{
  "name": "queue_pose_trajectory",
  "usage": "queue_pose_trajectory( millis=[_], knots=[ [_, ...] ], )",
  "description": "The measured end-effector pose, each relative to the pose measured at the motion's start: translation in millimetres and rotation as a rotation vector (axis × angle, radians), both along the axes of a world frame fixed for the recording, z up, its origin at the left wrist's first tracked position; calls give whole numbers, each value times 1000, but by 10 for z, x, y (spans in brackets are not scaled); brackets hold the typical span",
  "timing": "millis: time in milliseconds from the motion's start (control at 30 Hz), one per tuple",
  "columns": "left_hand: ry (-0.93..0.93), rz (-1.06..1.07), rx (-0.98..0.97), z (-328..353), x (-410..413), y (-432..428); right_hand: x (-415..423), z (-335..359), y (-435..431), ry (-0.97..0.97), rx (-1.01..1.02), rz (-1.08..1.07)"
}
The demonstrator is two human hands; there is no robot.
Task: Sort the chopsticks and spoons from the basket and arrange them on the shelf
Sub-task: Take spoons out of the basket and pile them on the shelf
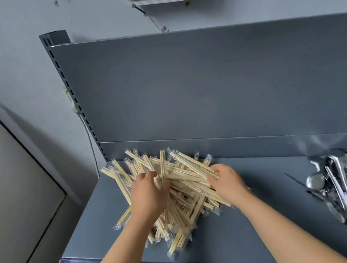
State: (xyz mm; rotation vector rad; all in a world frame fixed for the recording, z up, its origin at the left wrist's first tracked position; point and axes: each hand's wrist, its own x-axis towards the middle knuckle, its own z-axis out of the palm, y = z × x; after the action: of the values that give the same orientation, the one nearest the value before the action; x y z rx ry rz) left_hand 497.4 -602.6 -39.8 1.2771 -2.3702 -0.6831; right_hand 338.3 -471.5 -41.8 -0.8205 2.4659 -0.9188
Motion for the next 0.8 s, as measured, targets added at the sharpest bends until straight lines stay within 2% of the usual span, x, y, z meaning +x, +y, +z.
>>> queue_pose_trajectory(
  millis=[133,367,667,800],
  knots=[
    [119,-197,-30,161,-61,212,49,97,519,-33,-138,-213],
    [293,-481,130,342,-545,1024,-139,312,1994,62,-326,-587],
    [305,-788,348,346,-1547,2614,-397,428,4178,155,-400,-973],
    [333,-880,428,384,-2061,3516,-631,492,5150,211,-336,-1056]
  ],
)
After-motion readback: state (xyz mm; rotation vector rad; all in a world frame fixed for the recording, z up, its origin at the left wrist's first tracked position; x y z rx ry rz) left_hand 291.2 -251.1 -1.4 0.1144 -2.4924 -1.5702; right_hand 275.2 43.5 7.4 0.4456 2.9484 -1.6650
